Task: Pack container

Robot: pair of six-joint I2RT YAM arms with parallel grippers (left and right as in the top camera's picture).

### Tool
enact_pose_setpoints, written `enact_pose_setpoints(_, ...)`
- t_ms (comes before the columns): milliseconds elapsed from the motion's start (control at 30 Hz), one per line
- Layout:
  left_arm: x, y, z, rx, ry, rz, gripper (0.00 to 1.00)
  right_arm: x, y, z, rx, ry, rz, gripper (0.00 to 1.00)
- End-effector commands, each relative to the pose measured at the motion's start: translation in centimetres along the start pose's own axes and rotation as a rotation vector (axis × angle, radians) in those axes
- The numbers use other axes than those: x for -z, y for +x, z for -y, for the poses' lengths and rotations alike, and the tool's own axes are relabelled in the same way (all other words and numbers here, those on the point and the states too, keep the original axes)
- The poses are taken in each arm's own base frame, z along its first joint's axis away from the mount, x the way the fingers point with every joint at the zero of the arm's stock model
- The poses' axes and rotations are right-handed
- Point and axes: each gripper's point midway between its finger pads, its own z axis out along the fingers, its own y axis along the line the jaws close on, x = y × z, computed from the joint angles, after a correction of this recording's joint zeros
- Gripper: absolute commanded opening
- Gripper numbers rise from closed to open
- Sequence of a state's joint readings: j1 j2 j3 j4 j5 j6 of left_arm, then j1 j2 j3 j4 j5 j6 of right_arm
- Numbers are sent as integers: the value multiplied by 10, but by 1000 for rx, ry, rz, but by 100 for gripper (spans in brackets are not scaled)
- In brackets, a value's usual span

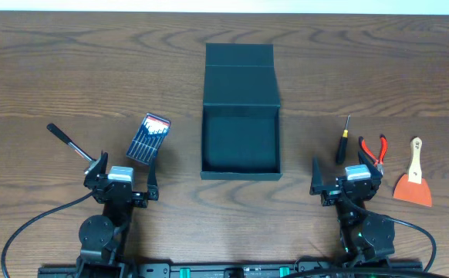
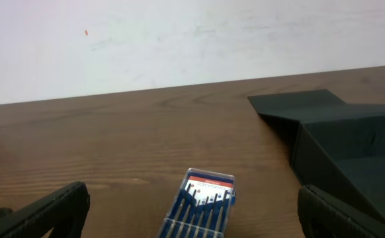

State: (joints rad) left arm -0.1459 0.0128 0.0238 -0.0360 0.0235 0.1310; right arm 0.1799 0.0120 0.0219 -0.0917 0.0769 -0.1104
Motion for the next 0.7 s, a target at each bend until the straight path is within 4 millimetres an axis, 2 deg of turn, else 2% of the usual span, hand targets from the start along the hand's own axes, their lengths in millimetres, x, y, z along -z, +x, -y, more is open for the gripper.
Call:
enact_pose_setpoints(0, -1, 17, -2, 4, -16, -48, 99, 0, 1, -2, 7, -7, 1, 99)
enact_pose_setpoints(333, -1, 13, -3, -8, -17, -31, 98, 0, 1, -6, -50, -30, 3, 99)
enact_pose_setpoints(467, -1, -4, -4, 20, -21, 35, 98, 0, -10, -5, -182, -32, 43, 99)
enact_pose_setpoints(567, 1, -15, -5, 78, -21, 51, 98, 0, -2, -4, -343, -27, 9, 99)
enact_pose_setpoints(667, 5, -27, -5, 136, -19, 28, 98, -1, -2, -5, -400, -32, -10, 99)
